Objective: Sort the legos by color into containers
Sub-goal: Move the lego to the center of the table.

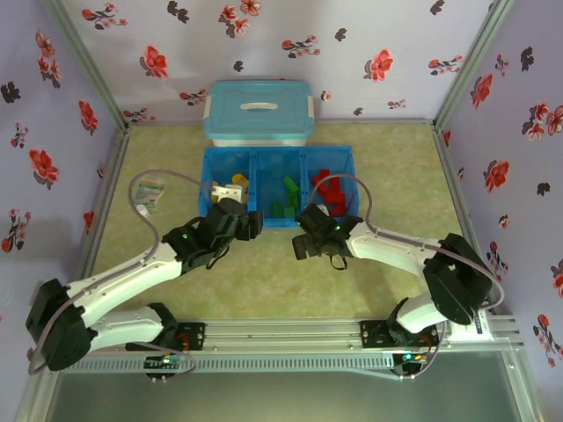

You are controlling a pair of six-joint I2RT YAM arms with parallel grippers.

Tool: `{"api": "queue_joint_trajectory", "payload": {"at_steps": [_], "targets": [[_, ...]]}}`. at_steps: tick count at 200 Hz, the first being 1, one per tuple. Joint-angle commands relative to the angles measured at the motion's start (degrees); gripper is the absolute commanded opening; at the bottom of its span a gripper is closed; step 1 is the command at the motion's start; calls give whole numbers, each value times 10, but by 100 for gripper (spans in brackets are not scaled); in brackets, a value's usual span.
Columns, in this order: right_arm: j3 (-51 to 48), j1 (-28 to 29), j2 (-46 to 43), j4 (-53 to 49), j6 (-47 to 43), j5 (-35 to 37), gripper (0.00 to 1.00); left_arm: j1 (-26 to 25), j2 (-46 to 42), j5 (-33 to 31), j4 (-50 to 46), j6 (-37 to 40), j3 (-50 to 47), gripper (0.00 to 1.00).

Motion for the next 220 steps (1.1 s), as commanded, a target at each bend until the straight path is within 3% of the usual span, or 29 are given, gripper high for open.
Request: {"api": "queue_joint_trajectory", "payload": {"at_steps": [1,69,117,136,167,220], "targets": [[28,3,32,-12,-44,20,99,6,-43,-32,-24,-23,-26,78],[71,3,128,-9,-60,17,99,22,-143,-53,-66,-31,-69,77],[60,37,148,24,-49,-121,96,28,-159,-55,-69,-31,-83,76],[71,64,146,17,-42,-140,95,31,-159,-55,-66,-32,-86,76],[85,85,115,0,-39,-126,95,32,-159,-55,-64,-30,-85,75],[90,76,78,-17,-29,-12,99,32,-161,-53,-67,-35,-84,75]]}}
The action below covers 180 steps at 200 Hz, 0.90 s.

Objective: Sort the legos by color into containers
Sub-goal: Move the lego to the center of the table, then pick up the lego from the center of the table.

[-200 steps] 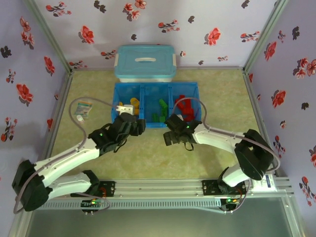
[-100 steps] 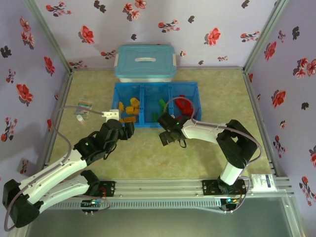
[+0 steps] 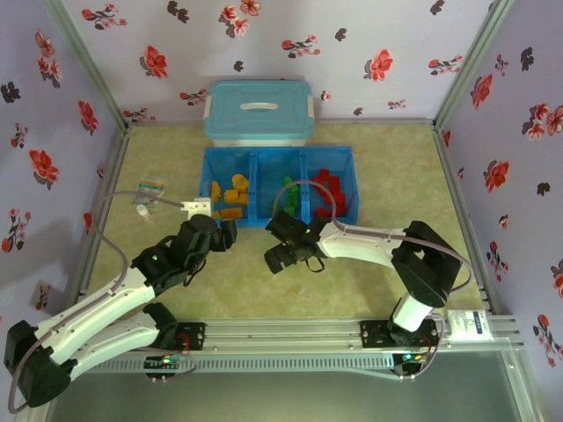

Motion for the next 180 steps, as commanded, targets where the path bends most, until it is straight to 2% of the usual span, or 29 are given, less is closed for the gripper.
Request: {"api": "queue_joint_trajectory", "payload": {"at_steps": [1,27,91,117,149,180], "targets": [[7,-6,-16,-26,16,55,99,4,-10,-16,-5,-13,-3,75],[3,-13,-1,-19,20,79,99,5,-16,-14,-6,-18,-11,75],[7,-27,60,-6,11,62,97,5,-22,-6,-10,-27,-20,74],[8,-29,70,-5,11,47,86,5,-22,-6,-10,-27,-24,74],[7,-30,67,-10,12,33,60,5,-19,-6,-3,-27,-27,74],[11,-29,56,-24,12,30,43,4,-17,-7,0,-20,-25,73]]}}
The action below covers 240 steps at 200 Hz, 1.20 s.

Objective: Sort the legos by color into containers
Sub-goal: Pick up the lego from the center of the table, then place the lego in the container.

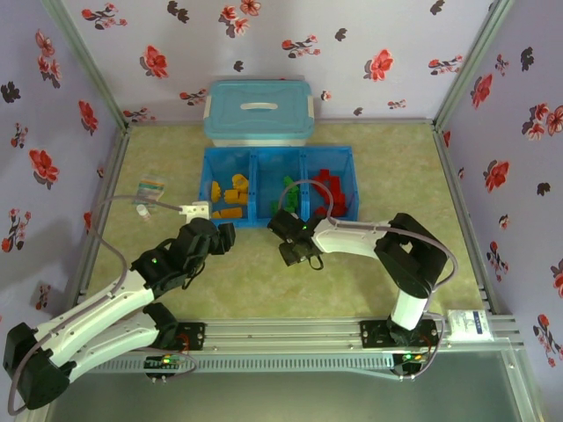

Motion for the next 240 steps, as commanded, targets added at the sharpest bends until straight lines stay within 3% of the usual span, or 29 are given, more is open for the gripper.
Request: {"api": "queue_joint_trajectory", "payload": {"at_steps": [1,35,99,138,192,240], "targets": [[10,-2,-6,-27,5,-4,42,4,-5,-7,4,-3,-5,73],[35,2,-42,-53,1,-2,31,5,-2,-9,4,-1,-7,73],[127,-9,-96,-69,-33,26,30,6,3,12,-19,-27,-36,73],[240,-46,-31,-95,-54,31,30,2,1,49,-10,-67,-73,72],[377,-99,90,-142,-60,33,33,-13,-12,52,-11,-85,-93,72],[440,-119,149,-167,-57,39,39,-30,-12,51,-13,-97,-93,72]]}}
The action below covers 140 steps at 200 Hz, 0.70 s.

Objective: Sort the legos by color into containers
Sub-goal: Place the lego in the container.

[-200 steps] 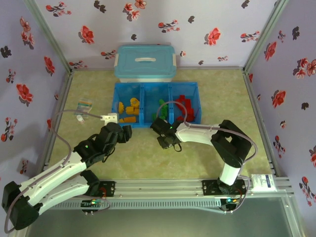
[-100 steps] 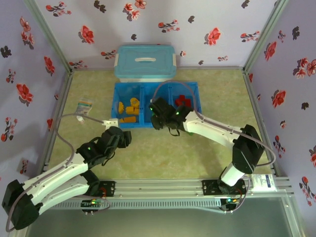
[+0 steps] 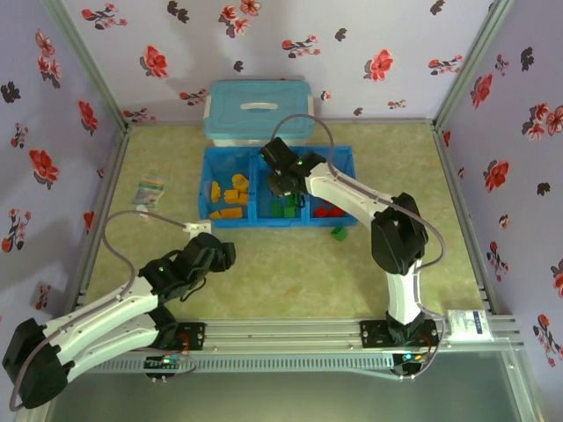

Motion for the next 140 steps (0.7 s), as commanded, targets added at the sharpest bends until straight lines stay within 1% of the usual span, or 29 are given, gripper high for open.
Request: {"api": "queue_joint_trajectory", "payload": {"at_steps": [1,14,18,23,28,30,32,35,38,53,59,76,90,94,105,140], "targets": [[35,-6,13,-36,-6,15,39,-9,-7,-2,-9,-18,-4,72],[40,-9,16,-37,-5,19,44,-14,-7,-3,-7,-18,-2,72],[41,-9,17,-37,-5,20,49,-16,-6,-3,-6,-18,-2,72],[42,-9,16,-39,-5,22,56,-18,-6,-3,-5,-15,0,72],[44,-10,15,-40,-5,25,72,-20,-6,-3,-3,-13,2,72],[45,-10,15,-42,-5,26,76,-21,-5,-3,-3,-12,2,72],[47,-10,15,-43,-5,28,82,-22,-4,-3,-2,-10,3,72],[48,-10,14,-45,-5,30,86,-24,-4,-3,-2,-8,5,72],[50,-10,11,-47,-5,33,88,-25,-3,-3,-1,-5,7,72],[48,-10,-8,-52,0,45,92,-35,2,-4,5,6,15,72],[41,-10,-21,-50,1,48,96,-39,5,-4,8,10,18,72],[9,-10,-71,-36,4,59,99,-51,19,-4,21,20,27,72],[-27,-10,-118,-18,6,67,99,-63,38,-4,32,27,37,72],[-38,-10,-132,-14,8,87,99,-66,44,-3,36,29,40,72],[-67,-11,-167,-6,12,106,99,-76,65,-2,47,36,50,72],[-182,-22,-282,6,57,161,99,-112,158,9,88,70,104,76]]}}
